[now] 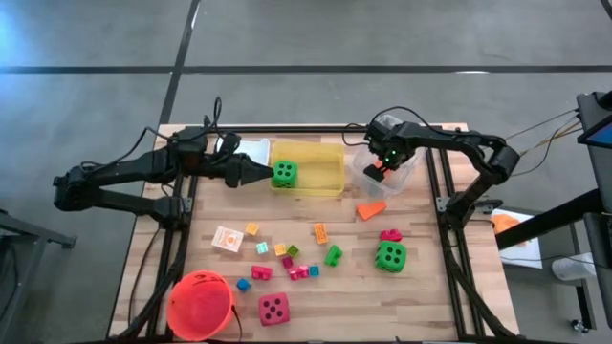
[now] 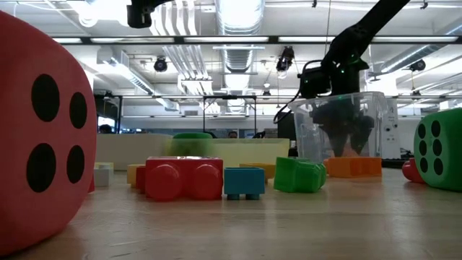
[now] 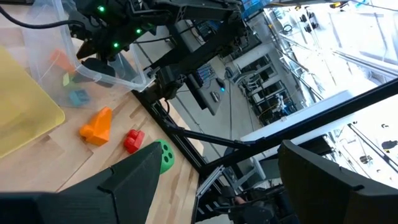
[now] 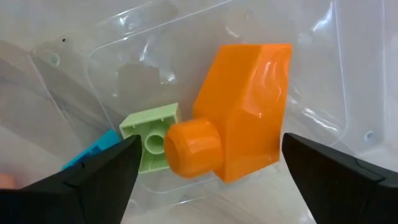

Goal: Pick & Place Toys
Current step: Put the top yellow game piece into the transparent bin

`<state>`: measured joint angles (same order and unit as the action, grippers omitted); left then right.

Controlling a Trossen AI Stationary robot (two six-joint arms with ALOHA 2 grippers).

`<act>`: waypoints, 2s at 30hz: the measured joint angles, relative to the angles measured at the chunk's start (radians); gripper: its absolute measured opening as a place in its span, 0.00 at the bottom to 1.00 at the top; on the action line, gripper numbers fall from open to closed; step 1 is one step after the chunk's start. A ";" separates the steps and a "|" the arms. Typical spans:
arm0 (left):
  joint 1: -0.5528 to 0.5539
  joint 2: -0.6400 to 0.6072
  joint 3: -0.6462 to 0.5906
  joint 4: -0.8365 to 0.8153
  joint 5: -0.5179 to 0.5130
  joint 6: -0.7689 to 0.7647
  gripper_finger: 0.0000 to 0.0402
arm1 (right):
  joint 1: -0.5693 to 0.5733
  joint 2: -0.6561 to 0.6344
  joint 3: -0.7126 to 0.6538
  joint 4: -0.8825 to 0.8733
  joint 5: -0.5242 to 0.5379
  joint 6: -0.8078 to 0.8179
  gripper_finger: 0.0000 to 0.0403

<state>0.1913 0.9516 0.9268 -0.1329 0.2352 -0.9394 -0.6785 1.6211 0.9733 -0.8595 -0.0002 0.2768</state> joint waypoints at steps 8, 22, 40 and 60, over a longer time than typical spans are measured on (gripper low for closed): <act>0.000 0.000 0.000 -0.021 0.000 -0.040 0.77 | 0.000 -0.100 0.000 -0.031 0.000 0.000 0.96; -0.004 0.088 -0.001 -0.544 0.011 0.005 0.77 | 0.069 -0.444 0.001 -0.155 -0.008 0.118 0.96; -0.030 0.480 -0.001 -0.817 -0.035 0.126 0.61 | 0.606 -0.646 -0.003 0.003 0.128 0.534 0.96; -0.185 0.660 -0.001 -0.771 -0.075 0.102 0.52 | 0.681 -0.644 0.117 0.004 0.239 0.532 0.96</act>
<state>0.0065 1.6115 0.9260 -0.9038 0.1597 -0.8371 0.0025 0.9771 1.0907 -0.8557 0.2390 0.8088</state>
